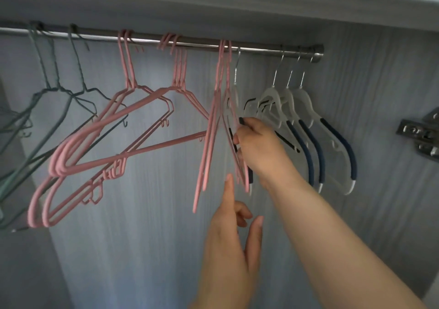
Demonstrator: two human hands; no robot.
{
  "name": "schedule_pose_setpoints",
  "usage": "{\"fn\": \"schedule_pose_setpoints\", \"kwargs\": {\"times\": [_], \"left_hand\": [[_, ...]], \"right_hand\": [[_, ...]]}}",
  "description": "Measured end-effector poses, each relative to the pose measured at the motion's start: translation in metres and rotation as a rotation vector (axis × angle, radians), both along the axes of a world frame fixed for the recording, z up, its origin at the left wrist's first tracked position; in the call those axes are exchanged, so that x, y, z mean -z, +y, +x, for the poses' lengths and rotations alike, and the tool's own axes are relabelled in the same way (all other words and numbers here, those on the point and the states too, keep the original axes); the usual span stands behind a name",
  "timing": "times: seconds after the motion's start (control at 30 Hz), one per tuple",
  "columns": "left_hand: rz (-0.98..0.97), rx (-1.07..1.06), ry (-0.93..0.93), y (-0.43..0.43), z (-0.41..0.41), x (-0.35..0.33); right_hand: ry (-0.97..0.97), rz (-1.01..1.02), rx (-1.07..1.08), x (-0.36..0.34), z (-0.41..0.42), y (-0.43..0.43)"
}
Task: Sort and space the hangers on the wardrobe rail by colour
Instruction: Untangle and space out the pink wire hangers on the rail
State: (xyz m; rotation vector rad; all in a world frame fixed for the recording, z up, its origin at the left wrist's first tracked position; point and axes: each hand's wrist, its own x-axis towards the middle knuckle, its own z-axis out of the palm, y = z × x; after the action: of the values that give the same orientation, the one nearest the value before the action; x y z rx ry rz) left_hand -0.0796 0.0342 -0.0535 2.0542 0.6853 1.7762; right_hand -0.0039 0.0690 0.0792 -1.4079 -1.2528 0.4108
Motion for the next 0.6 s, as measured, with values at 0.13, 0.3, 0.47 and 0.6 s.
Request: {"fn": "schedule_pose_setpoints", "kwargs": {"times": [0.13,0.3,0.47,0.6], "left_hand": [[0.036,-0.003,0.086,0.002,0.0,-0.01],[0.015,-0.015,0.089,0.0,0.004,-0.023],[-0.003,-0.031,0.045,-0.003,0.011,-0.031],[-0.049,0.025,0.006,-0.007,0.011,-0.034]], "right_hand": [[0.121,0.041,0.049,-0.004,0.011,-0.005],[0.079,-0.072,0.101,-0.011,0.023,-0.017],[-0.695,0.121,0.446,-0.006,0.022,-0.029],[-0.705,0.271,0.279,-0.018,0.006,-0.037]]}}
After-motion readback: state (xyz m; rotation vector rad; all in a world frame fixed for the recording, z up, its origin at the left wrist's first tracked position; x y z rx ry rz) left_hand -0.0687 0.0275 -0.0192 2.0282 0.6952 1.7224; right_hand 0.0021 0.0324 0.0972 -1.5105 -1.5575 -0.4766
